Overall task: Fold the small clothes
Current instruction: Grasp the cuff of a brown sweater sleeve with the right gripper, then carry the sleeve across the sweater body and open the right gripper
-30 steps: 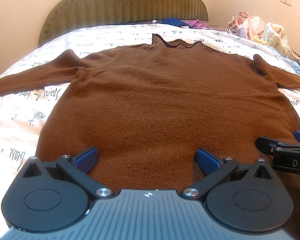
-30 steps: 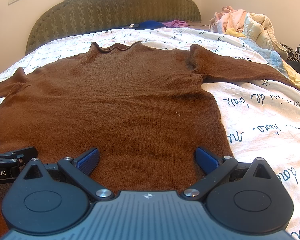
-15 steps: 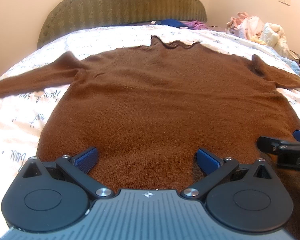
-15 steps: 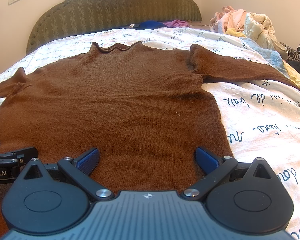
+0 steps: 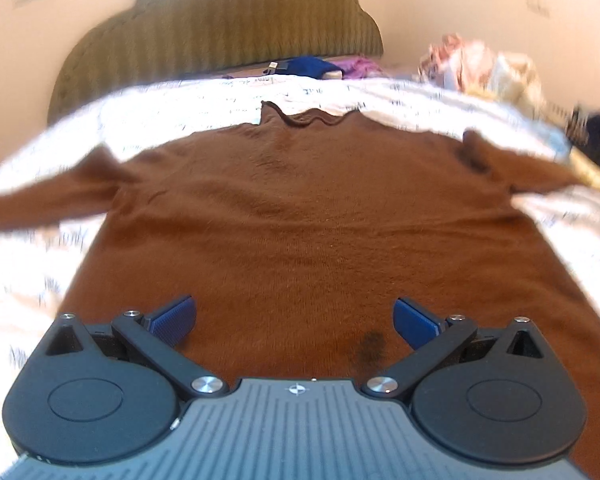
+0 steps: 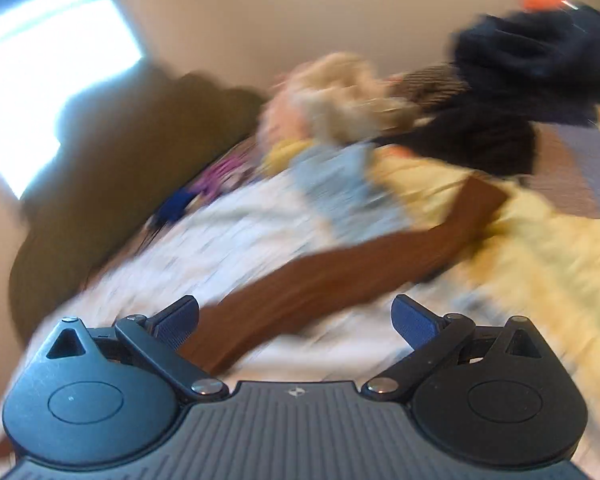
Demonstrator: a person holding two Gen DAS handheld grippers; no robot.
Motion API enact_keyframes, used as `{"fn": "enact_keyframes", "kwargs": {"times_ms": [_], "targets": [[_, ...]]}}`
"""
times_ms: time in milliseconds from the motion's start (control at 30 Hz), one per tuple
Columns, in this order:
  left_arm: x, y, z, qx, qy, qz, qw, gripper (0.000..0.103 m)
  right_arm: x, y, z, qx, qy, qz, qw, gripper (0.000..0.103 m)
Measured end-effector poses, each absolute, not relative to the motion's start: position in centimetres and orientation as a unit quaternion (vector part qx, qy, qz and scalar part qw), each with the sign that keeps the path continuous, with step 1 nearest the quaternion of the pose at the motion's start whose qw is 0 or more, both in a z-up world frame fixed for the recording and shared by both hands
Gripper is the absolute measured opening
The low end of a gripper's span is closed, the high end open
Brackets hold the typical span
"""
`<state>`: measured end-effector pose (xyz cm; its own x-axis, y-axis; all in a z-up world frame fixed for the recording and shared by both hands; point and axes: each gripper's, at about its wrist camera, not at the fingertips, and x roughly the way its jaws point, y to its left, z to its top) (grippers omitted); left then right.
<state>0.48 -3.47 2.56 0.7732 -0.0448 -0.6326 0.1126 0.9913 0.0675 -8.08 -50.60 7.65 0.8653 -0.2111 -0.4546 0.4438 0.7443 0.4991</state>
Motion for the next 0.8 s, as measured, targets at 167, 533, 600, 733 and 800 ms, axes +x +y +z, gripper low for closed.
{"fn": "enact_keyframes", "kwargs": {"times_ms": [167,533,600,733,800], "targets": [[2.1,-3.4,0.1,0.031,0.364,-0.046,0.930,0.103,-7.1,-62.4,4.0,0.466,0.182,-0.209,0.841,0.103],[2.3,-3.1,-0.1,0.026,0.361,-0.048,0.931,0.103,-4.1,-65.9,-0.7,0.500,0.196,-0.227,0.812,0.016],[2.2,-3.1,-0.1,0.024,0.360,-0.049,0.931,0.103,-4.0,-65.8,-1.1,0.494,0.190,-0.234,0.815,0.007],[2.2,-2.8,0.0,0.015,0.358,-0.052,0.932,0.103,-3.7,-63.5,1.3,0.463,0.165,-0.234,0.839,0.006],[2.2,-2.7,0.0,0.010,0.357,-0.054,0.932,0.103,-2.8,-60.0,4.6,0.419,0.153,-0.201,0.872,0.006]]}}
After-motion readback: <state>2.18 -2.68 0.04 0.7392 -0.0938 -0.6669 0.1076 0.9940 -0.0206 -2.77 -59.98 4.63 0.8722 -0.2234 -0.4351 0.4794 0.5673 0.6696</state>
